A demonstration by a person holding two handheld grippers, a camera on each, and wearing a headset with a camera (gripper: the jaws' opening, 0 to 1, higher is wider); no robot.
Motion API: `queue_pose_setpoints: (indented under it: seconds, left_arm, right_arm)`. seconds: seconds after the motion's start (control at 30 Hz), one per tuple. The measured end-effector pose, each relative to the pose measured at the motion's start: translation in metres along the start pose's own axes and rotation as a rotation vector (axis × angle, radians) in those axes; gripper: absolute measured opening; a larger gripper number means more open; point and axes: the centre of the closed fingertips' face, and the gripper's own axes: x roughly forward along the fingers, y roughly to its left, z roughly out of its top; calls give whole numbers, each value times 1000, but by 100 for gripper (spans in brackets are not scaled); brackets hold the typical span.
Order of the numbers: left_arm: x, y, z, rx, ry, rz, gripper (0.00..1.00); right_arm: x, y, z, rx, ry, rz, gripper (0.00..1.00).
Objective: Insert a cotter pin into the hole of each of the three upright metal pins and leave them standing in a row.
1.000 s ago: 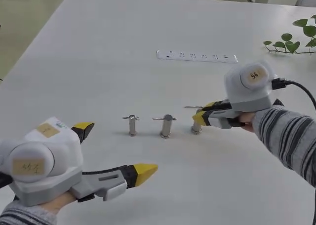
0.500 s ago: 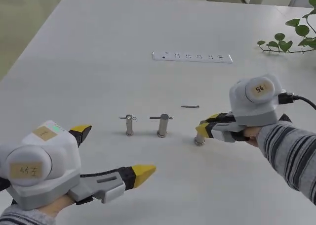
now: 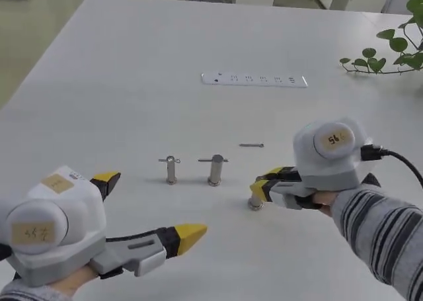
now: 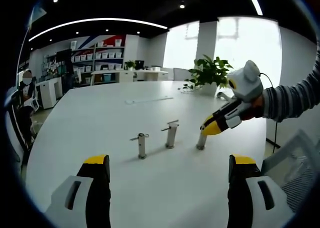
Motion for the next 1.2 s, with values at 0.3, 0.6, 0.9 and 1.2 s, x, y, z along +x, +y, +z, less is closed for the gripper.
queue_pose_setpoints:
  seconds: [0.3,0.6,0.9,1.2]
  left_arm:
    - [-2,0,1,-7,-2,10,98]
    - [-2,-1,2,-8,-4,9,98]
    - [-2,-3,1,-8,-1,5,98]
    - [0,-4,0,-4,3,2,99]
  right_arm:
    - [7,18,3,-6,-11,27,8]
    - [8,26,4,-16,-23,34,8]
    - [7,30,1,-72,-20,37,8]
    - [6,29,0,-52,0,19,16]
